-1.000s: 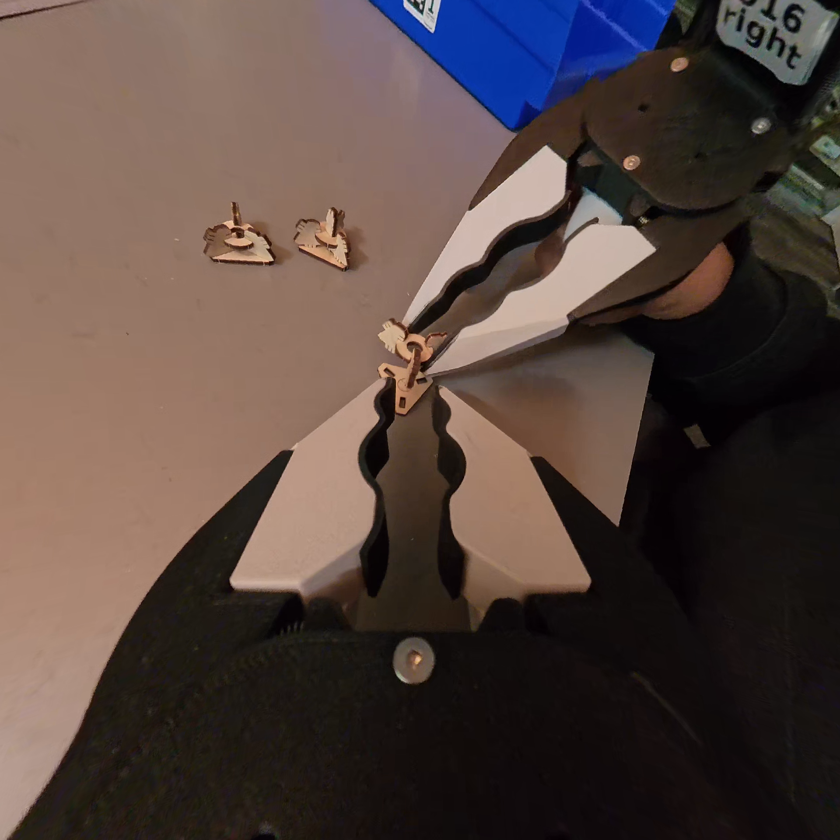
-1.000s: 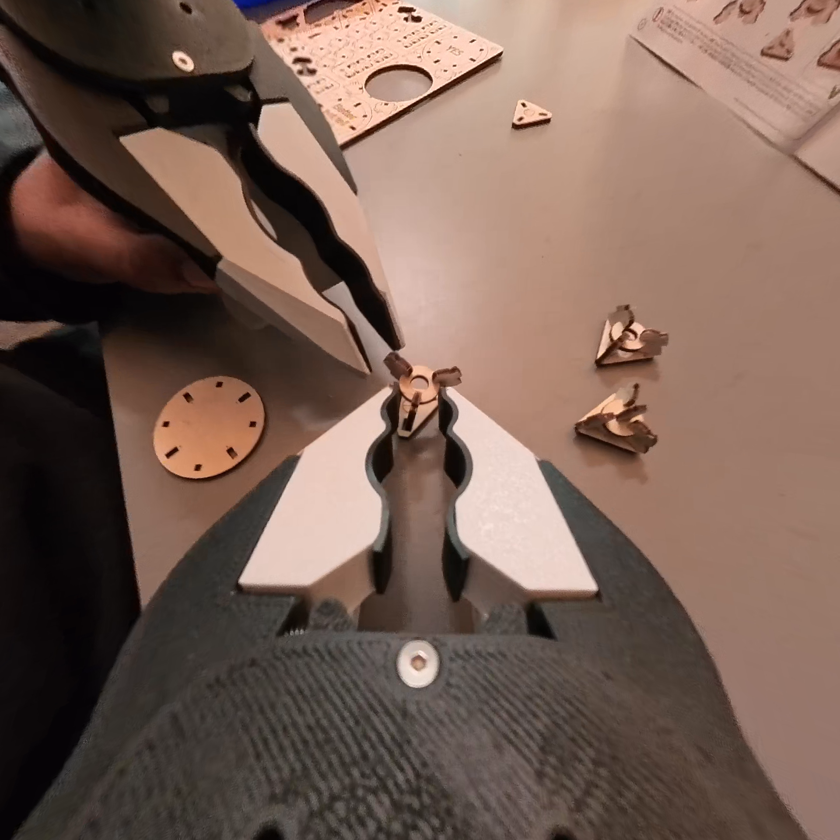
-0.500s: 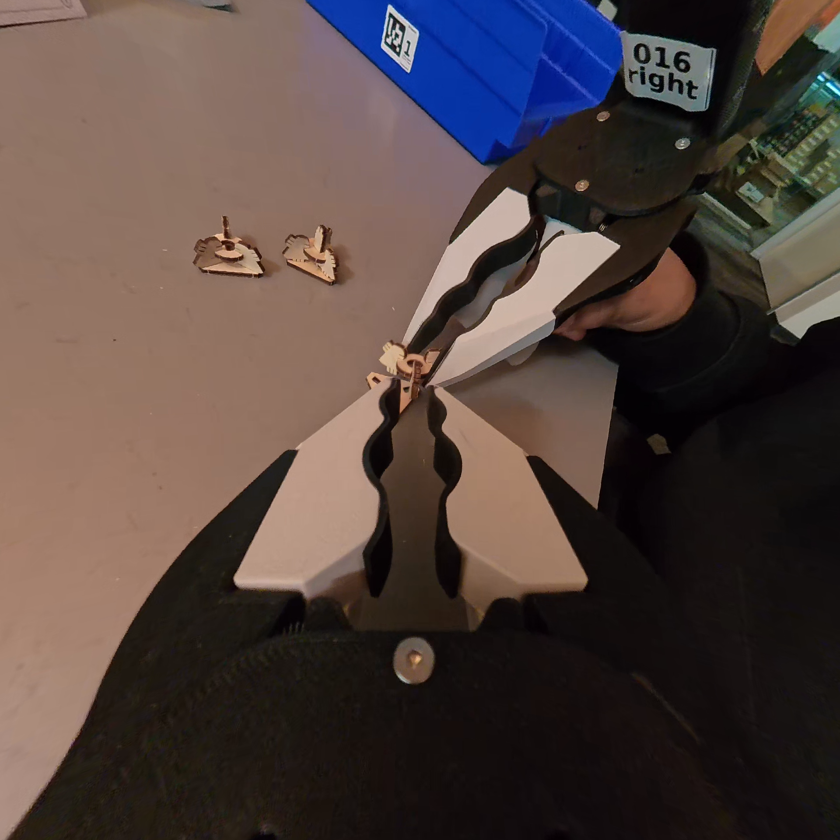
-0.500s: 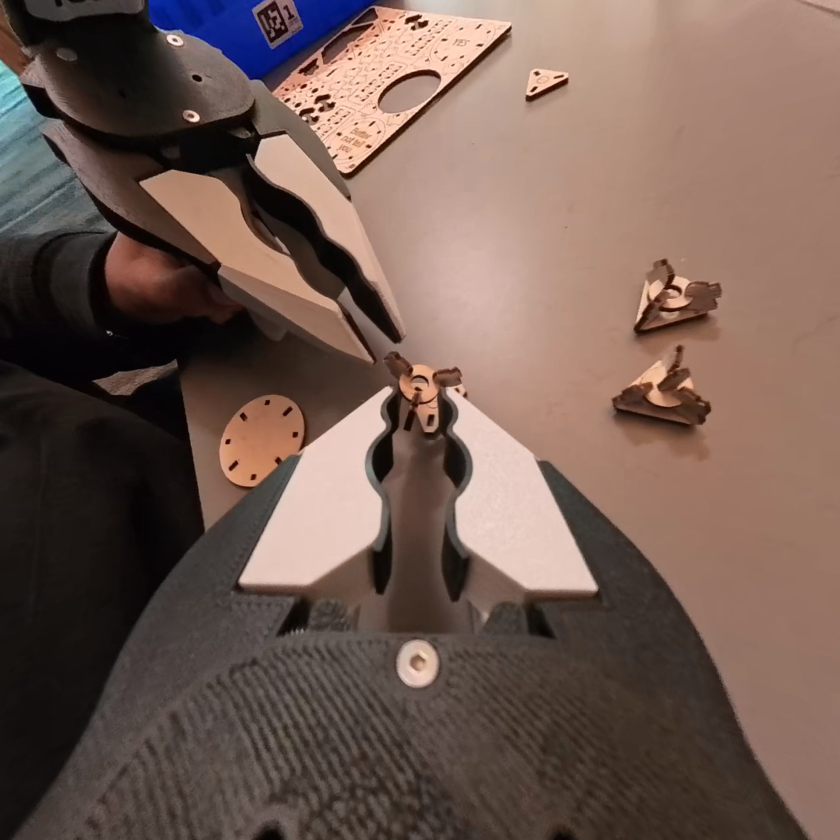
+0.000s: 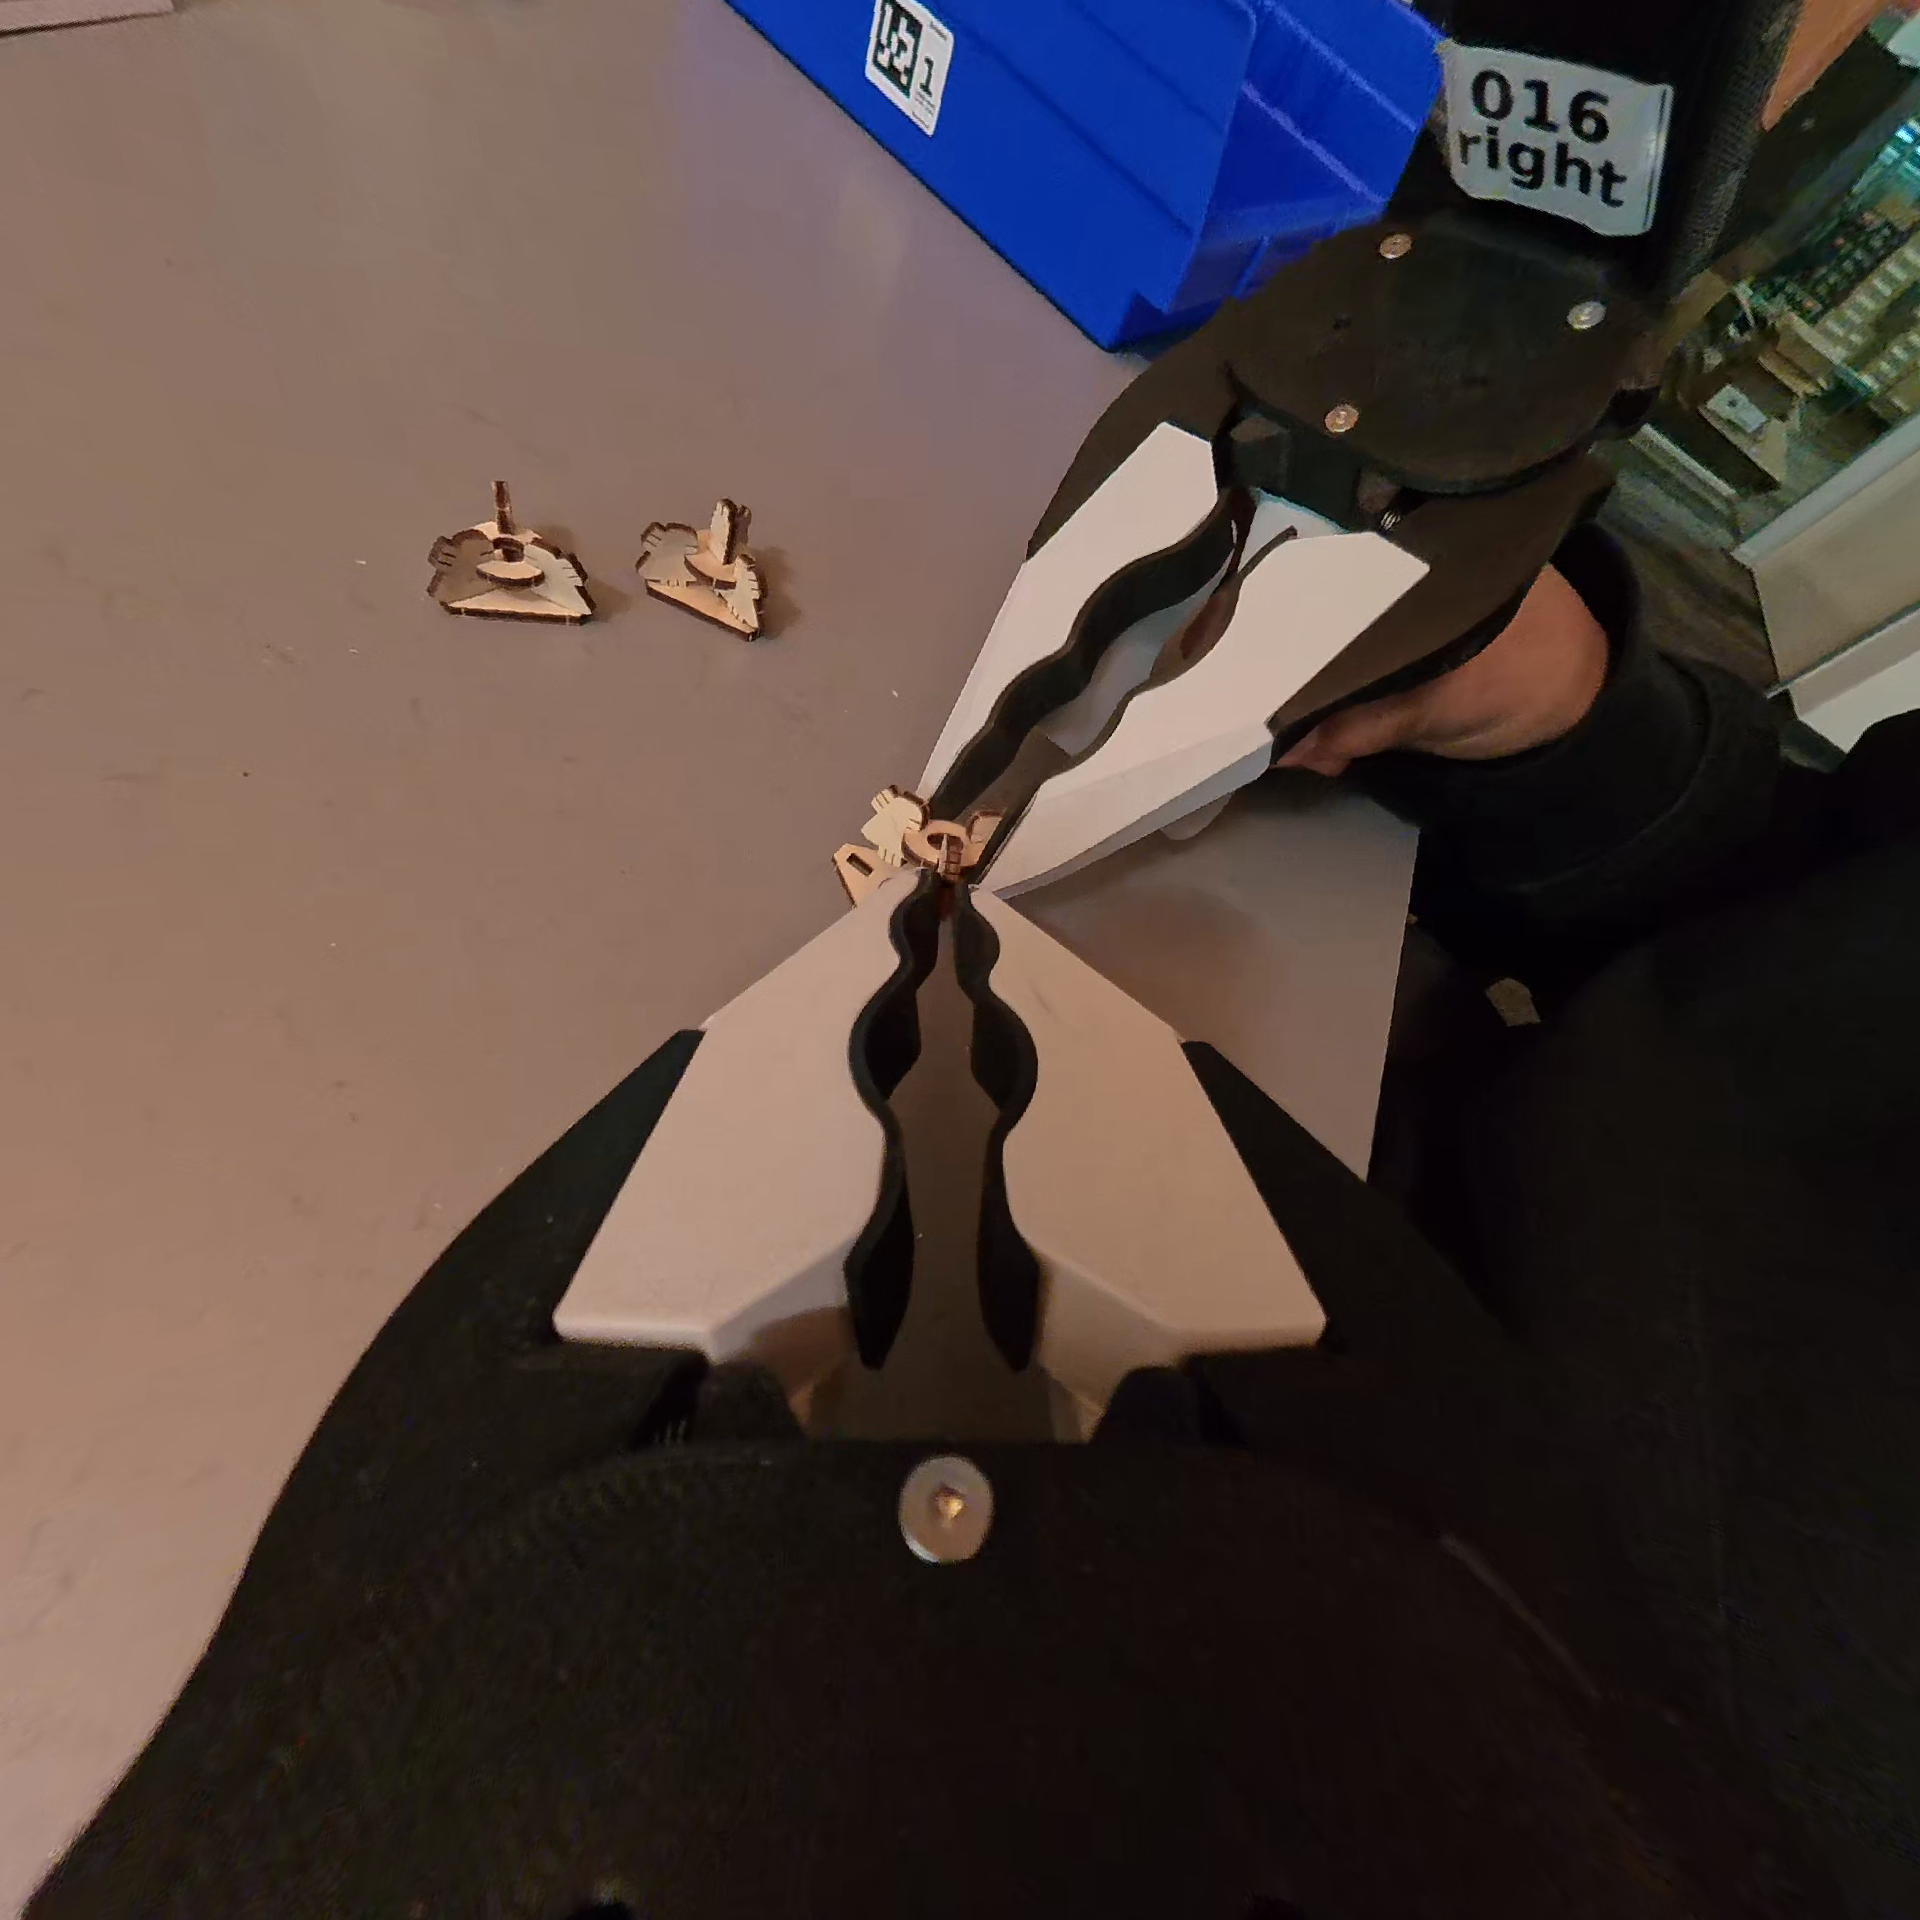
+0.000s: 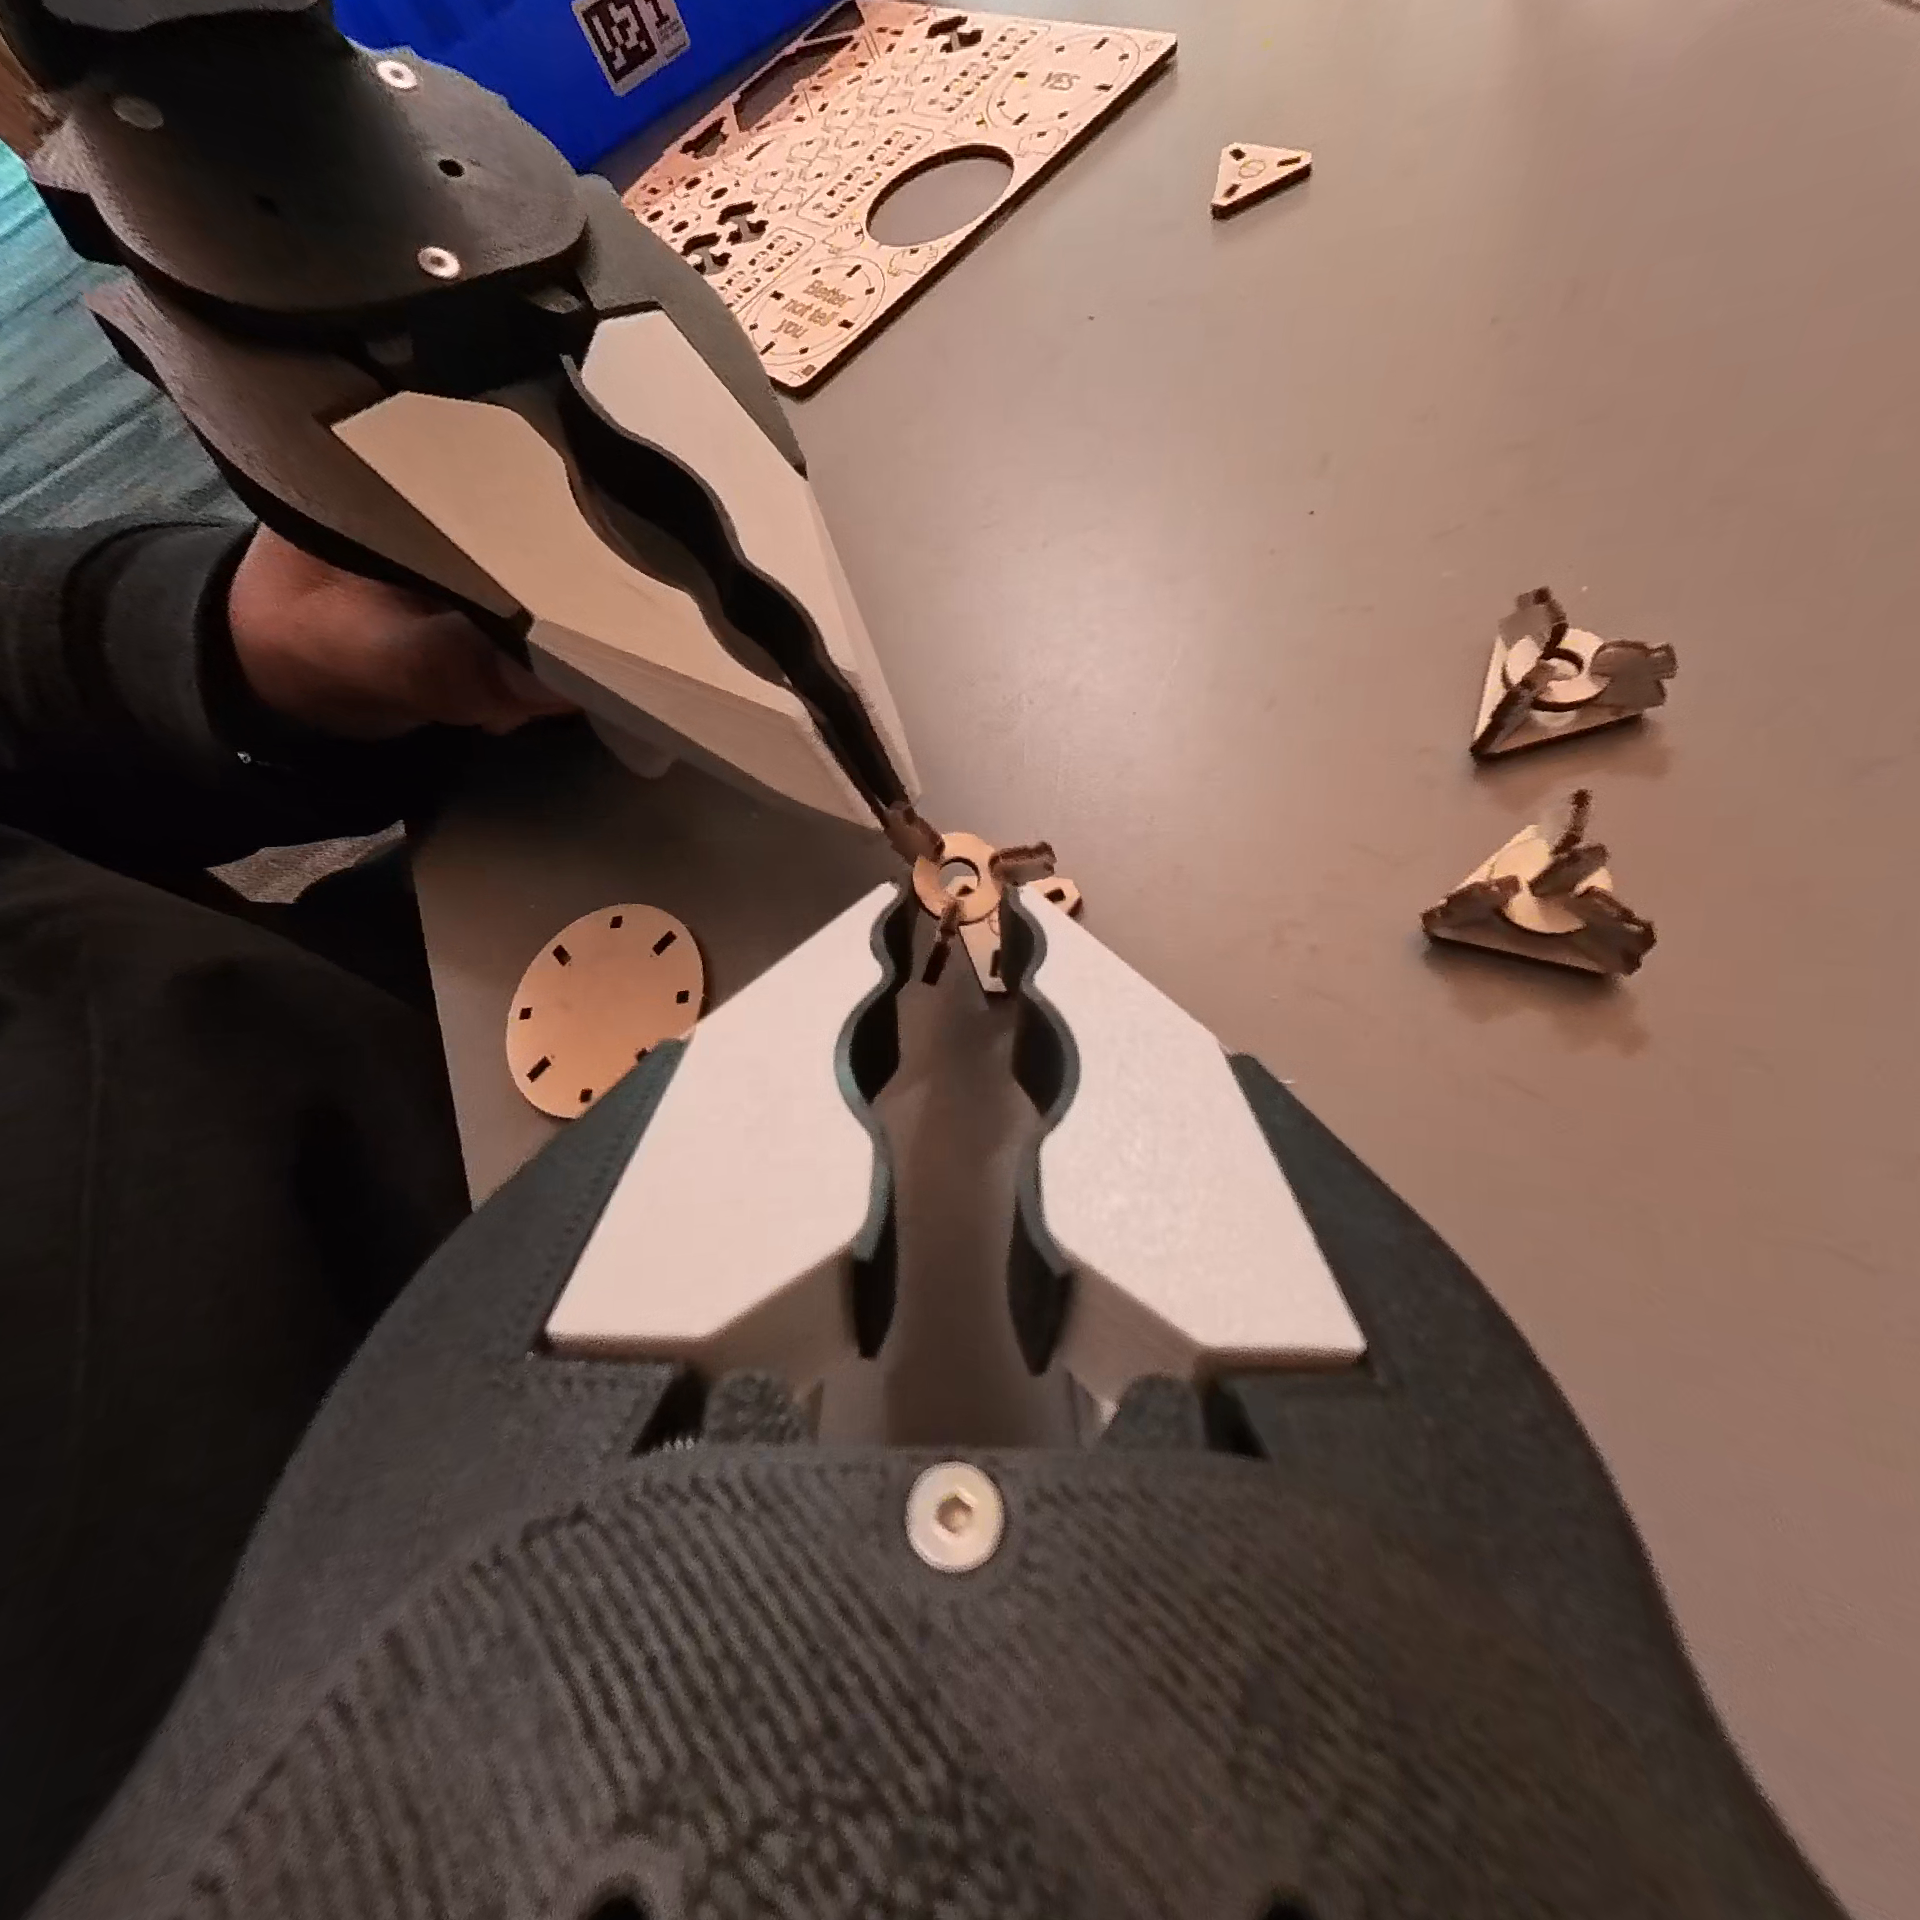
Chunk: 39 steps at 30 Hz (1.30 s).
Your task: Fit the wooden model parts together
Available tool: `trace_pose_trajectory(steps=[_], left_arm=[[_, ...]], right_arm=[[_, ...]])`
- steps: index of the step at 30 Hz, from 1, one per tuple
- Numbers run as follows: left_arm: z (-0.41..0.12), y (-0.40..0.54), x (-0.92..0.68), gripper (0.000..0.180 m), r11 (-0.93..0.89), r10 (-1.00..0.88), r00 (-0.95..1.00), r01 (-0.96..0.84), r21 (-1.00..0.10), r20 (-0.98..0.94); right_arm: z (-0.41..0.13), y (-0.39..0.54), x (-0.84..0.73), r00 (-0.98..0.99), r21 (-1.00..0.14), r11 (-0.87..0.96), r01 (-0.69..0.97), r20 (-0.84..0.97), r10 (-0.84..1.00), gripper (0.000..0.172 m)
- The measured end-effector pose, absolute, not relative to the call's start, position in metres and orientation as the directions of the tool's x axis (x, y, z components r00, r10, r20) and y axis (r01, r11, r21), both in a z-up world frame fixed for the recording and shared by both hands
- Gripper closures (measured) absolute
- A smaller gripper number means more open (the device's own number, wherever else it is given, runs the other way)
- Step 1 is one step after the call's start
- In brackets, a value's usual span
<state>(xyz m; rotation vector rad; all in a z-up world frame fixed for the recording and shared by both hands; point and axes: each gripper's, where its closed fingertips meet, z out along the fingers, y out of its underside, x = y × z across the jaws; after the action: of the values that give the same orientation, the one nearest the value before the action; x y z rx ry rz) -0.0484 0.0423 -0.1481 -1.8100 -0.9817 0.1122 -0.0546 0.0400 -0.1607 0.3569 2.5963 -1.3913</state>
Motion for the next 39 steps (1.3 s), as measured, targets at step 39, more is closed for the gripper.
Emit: trace_pose_trajectory(steps=[39], left_arm=[[-0.1517,0.0434,-0.0483,0.180,-0.148,0.665,0.655,0.587,-0.796,0.359]], right_arm=[[-0.1558,0.0371,-0.0526,-0.929,-0.790,0.494,0.364,-0.343,0.137,0.158]])
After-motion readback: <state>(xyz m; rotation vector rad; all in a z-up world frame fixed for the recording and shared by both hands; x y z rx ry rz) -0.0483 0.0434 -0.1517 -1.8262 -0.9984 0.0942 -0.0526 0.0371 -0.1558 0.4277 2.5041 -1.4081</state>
